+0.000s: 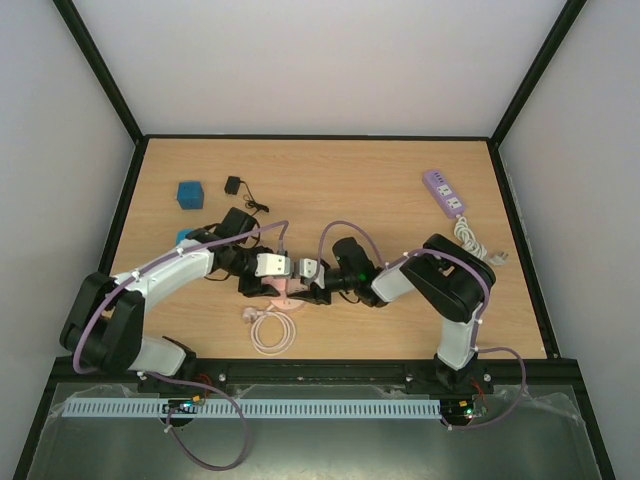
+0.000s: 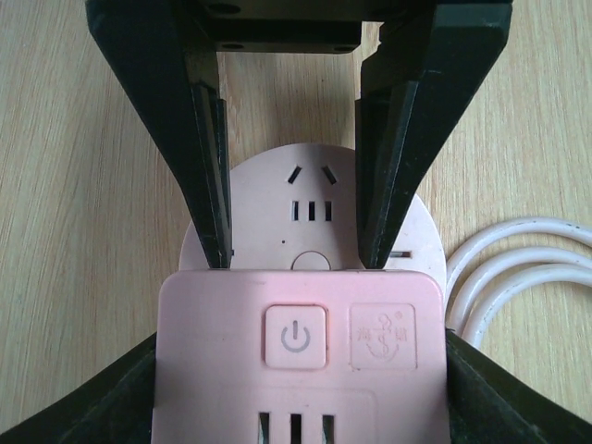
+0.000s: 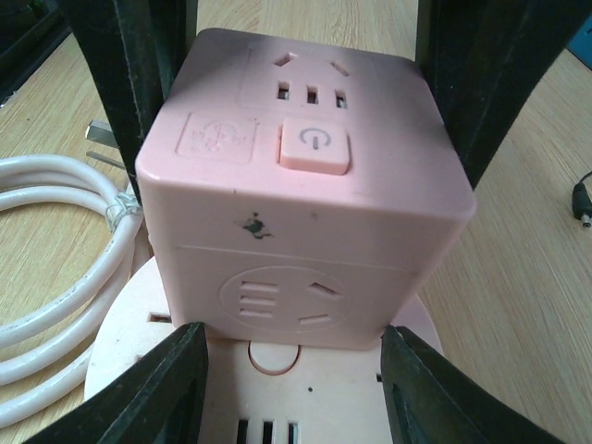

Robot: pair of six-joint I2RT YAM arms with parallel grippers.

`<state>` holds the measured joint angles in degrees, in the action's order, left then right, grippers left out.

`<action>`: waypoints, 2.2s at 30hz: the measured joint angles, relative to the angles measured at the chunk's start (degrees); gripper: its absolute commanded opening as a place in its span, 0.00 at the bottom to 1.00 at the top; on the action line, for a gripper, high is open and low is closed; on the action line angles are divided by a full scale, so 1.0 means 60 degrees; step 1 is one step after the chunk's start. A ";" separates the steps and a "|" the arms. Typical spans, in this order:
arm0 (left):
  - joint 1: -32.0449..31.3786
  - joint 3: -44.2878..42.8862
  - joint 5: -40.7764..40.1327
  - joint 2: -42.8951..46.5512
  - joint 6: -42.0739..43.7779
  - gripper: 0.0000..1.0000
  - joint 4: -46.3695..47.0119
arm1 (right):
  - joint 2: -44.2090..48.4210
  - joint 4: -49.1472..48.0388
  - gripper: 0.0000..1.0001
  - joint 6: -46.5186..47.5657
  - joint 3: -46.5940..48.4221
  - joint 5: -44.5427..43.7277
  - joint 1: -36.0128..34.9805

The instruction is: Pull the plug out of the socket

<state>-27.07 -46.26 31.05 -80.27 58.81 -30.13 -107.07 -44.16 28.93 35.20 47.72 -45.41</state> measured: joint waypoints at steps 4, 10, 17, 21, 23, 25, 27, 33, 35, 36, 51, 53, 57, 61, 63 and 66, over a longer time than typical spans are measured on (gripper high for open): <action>0.0124 0.0000 0.0160 -0.0011 0.0022 0.43 -0.0113 | -0.0073 0.0076 0.52 0.0044 0.0117 0.0062 -0.0022; 0.0058 0.0000 0.0007 0.0120 0.0208 0.43 -0.0186 | -0.0138 0.0106 0.52 0.0040 0.0211 0.0073 -0.0044; -0.0102 0.0000 -0.0423 0.0444 0.0412 0.42 -0.0339 | -0.0204 0.0208 0.52 0.0025 0.0390 0.0091 -0.0062; -0.0102 0.0004 -0.0433 0.0510 0.0393 0.41 -0.0404 | -0.0233 0.0244 0.52 0.0011 0.0441 0.0117 -0.0062; -0.0073 0.0004 -0.0393 0.0510 0.0368 0.41 -0.0412 | -0.0237 0.0251 0.52 0.0000 0.0448 0.0127 -0.0062; 0.0007 0.0004 -0.0313 0.0510 0.0335 0.41 -0.0426 | -0.0237 0.0255 0.52 -0.0004 0.0455 0.0135 -0.0062; 0.0138 0.0004 -0.0164 0.0510 0.0270 0.41 -0.0459 | -0.0244 0.0277 0.52 -0.0004 0.0484 0.0135 -0.0066; 0.0459 -0.0135 0.0375 0.0521 0.0051 0.41 -0.0699 | -0.0302 0.0357 0.52 -0.0018 0.0528 0.0124 -0.0080; 0.0484 -0.0339 0.0816 0.0565 0.0011 0.41 -0.0699 | -0.0302 0.0368 0.52 -0.0018 0.0532 0.0120 -0.0080; 0.0470 -0.0437 0.0976 0.0605 0.0015 0.41 -0.0685 | -0.0302 0.0375 0.52 -0.0015 0.0535 0.0120 -0.0080; 0.1381 -0.0696 0.1188 0.1093 0.0277 0.41 -0.1450 | -0.0270 0.0372 0.55 -0.0022 0.0514 0.0087 -0.0080; 0.1698 -0.0849 0.1231 0.1144 0.0197 0.41 -0.1548 | -0.0175 0.0401 0.56 -0.0036 0.0441 0.0066 -0.0080; 0.2273 -0.1169 0.1322 0.1151 -0.0124 0.42 -0.1617 | 0.0066 0.0758 0.57 -0.0171 0.0412 0.0066 -0.0080; 0.2739 -0.1370 0.1333 0.1082 -0.0503 0.42 -0.1679 | 0.0204 0.1249 0.60 -0.0306 0.0532 0.0062 -0.0080; 0.2962 -0.1424 0.1399 0.0976 -0.0674 0.42 -0.1712 | 0.0266 0.1555 0.60 -0.0361 0.0634 0.0058 -0.0080; 0.3300 -0.1504 0.1523 0.0732 -0.0900 0.42 -0.1847 | 0.0423 0.2087 0.63 -0.0353 0.0754 0.0015 -0.0080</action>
<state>-7.27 -55.29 40.18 -75.88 53.41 -41.21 -104.53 -31.64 26.81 39.72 47.81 -45.89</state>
